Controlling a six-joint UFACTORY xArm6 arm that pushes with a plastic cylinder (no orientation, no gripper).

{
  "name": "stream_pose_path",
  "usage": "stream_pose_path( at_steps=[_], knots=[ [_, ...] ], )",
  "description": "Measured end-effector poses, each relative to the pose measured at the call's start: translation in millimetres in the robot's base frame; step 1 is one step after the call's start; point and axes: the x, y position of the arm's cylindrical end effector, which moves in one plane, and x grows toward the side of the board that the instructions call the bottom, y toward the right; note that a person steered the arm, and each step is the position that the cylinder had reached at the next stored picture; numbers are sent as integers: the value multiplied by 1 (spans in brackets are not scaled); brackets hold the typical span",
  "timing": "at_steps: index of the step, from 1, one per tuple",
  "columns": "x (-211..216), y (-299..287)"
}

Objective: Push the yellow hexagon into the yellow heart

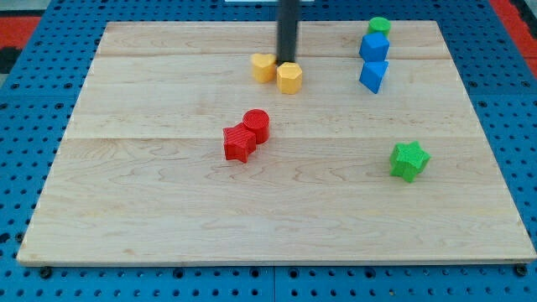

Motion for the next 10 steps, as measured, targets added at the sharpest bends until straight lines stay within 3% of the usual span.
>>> stream_pose_path(
  at_steps=[2,3,4,5,7,8,9,10],
  knots=[
    [-17,-54],
    [-12,30],
    [9,79],
    [16,51],
    [67,57],
    [54,-17],
    [47,-37],
    [85,54]
  ],
)
